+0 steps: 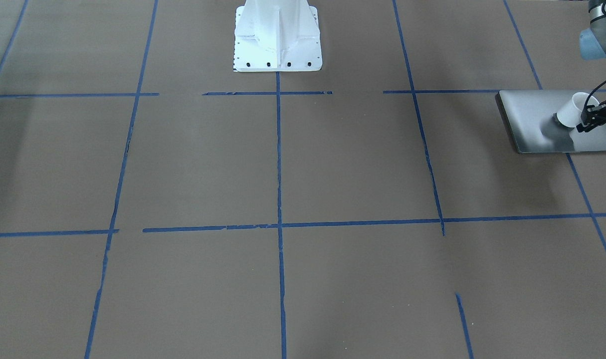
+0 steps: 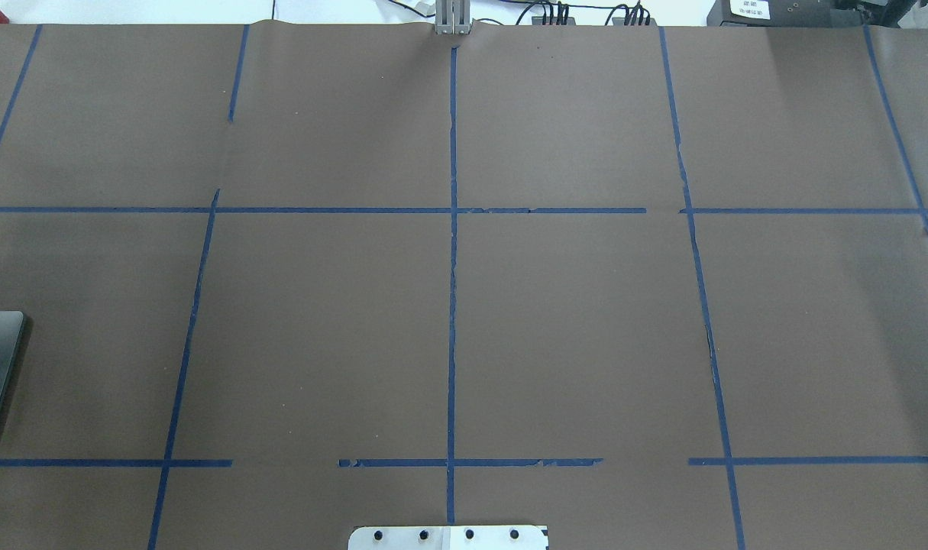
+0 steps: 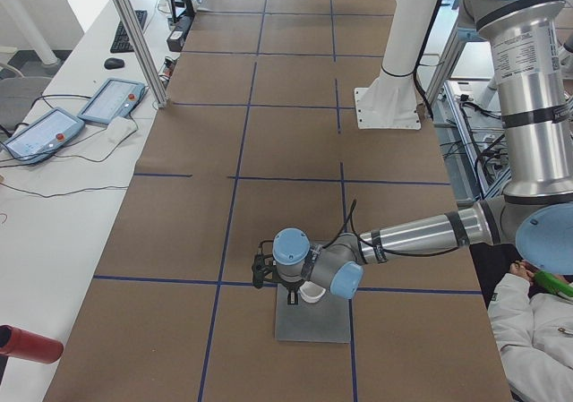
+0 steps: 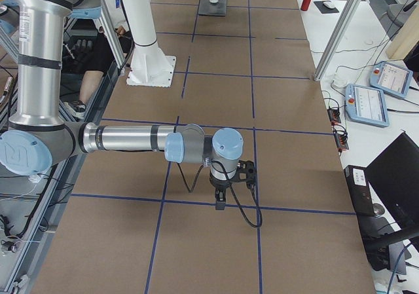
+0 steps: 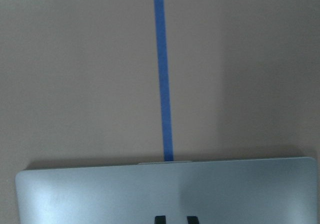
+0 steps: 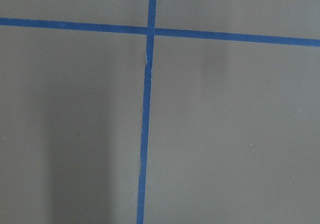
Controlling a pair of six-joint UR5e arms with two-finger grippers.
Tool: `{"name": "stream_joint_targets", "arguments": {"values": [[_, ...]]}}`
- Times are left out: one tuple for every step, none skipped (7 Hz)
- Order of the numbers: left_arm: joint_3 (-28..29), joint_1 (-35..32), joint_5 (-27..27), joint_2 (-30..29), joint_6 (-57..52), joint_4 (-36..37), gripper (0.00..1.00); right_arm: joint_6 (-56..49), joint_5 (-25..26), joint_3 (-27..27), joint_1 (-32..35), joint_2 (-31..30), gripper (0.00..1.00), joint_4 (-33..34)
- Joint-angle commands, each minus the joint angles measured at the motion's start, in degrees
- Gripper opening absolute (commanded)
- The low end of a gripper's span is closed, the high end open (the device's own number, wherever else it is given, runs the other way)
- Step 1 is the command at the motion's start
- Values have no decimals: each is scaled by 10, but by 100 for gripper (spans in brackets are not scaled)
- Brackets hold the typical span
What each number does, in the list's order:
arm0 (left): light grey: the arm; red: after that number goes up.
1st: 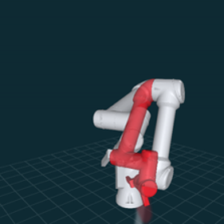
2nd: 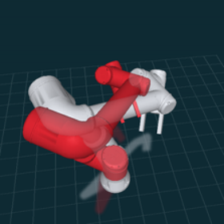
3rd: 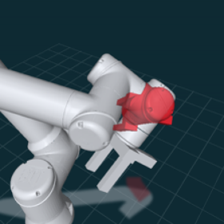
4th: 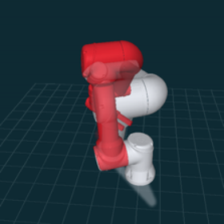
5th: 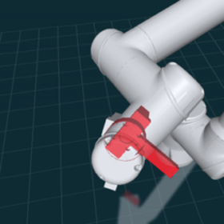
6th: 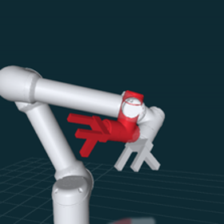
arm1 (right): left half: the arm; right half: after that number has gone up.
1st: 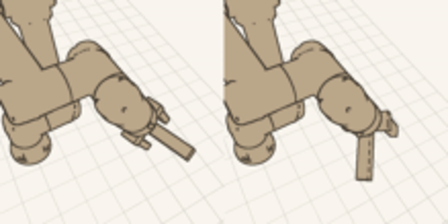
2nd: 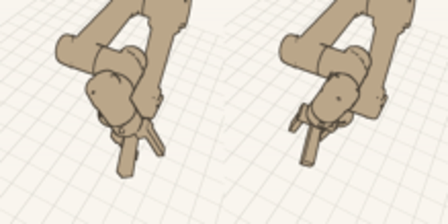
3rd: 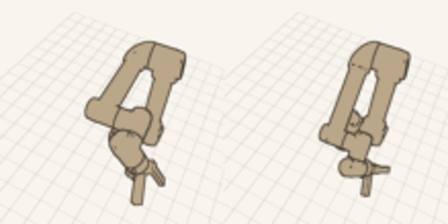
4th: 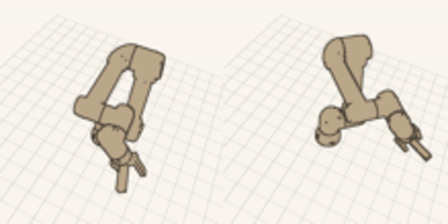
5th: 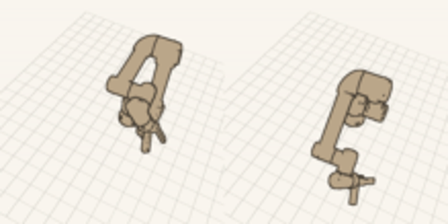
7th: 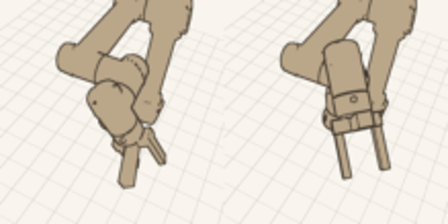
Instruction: Place cup on laptop
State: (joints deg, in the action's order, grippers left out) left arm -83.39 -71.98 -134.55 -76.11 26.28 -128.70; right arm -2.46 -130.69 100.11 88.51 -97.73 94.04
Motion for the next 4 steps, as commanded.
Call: {"name": "stream_joint_targets", "arguments": {"values": [[0,14,0,1,15,-8,0,0,1,0,0,0,100,0],[0,24,0,1,25,-8,23,0,0,0,0,0,100,0],[0,26,0,1,24,-8,52,0,0,0,0,0,100,0],[-4,26,0,1,21,-8,88,0,1,0,0,0,100,-1]]}}
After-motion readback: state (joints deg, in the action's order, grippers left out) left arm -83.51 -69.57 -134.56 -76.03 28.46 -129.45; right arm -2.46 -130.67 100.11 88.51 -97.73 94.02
